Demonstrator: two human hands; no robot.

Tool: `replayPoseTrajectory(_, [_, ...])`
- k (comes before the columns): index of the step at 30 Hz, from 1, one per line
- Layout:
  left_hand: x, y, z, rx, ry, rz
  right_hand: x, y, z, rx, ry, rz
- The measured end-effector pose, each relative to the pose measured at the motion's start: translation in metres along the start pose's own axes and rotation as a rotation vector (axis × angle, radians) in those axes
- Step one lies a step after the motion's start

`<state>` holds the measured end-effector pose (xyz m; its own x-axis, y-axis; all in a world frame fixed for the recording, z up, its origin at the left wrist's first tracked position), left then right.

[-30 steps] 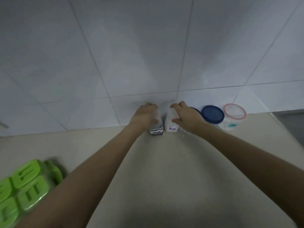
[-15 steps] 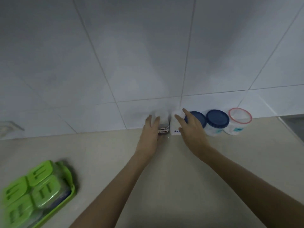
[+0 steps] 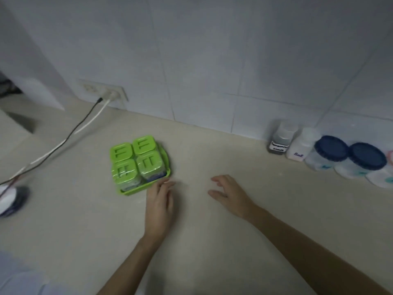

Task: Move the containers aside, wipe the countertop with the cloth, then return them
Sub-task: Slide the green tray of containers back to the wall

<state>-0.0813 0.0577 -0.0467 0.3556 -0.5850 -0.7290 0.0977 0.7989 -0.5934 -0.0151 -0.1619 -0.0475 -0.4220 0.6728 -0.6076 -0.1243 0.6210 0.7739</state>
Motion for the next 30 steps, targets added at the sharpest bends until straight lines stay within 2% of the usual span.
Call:
replayPoseTrajectory(3, [-0.033, 0.031, -0.012, -0.071, -0.105, 0.106, 0.033, 0.039, 0.031, 0.044, 0.048, 0.085])
replayPoseTrajectory(6, [-0.056, 0.058, -0.015, -0.322, -0.205, 0.045, 0.057, 0.075, 0.064, 0.111, 0.038, 0.142])
replayPoseTrajectory(7, [-0.062, 0.067, -0.013, -0.461, -0.203, -0.053, 0.064, 0.084, 0.074, 0.128, 0.043, 0.171])
replayPoseTrajectory(9, [-0.07, 0.079, -0.005, -0.794, -0.187, -0.497, 0.074, 0.099, 0.089, 0.178, 0.06, 0.246])
replayPoseTrajectory(11, [-0.074, 0.084, 0.003, -0.995, -0.205, -0.842, 0.08, 0.107, 0.101, 0.214, 0.059, 0.297])
replayPoseTrajectory(15, [-0.082, 0.099, 0.016, -1.01, -0.148, -0.84, 0.087, 0.099, 0.123, 0.351, 0.121, 0.412])
replayPoseTrajectory(18, [-0.084, 0.1, 0.027, -0.997, -0.044, -0.849, 0.075, 0.089, 0.127, 0.429, 0.176, 0.512])
replayPoseTrajectory(24, [-0.045, 0.065, 0.055, -0.852, 0.127, -0.856, 0.023, 0.054, 0.092, 0.422, 0.041, 0.678])
replayPoseTrajectory(30, [0.028, -0.002, 0.096, -0.699, 0.394, -0.849, -0.049, -0.003, 0.043, 0.495, -0.24, 0.703])
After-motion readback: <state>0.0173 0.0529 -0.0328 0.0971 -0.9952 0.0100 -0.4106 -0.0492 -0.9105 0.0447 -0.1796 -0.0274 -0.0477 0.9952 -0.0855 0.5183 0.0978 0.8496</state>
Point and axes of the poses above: each hand's wrist, its own z-axis towards the middle knuckle, its own x-axis out of the palm, y = z × x, the point moved 1 cm from there along z, towards the middle knuckle, and after that the axes turned 1 degree about x, right-handed, at the moved point
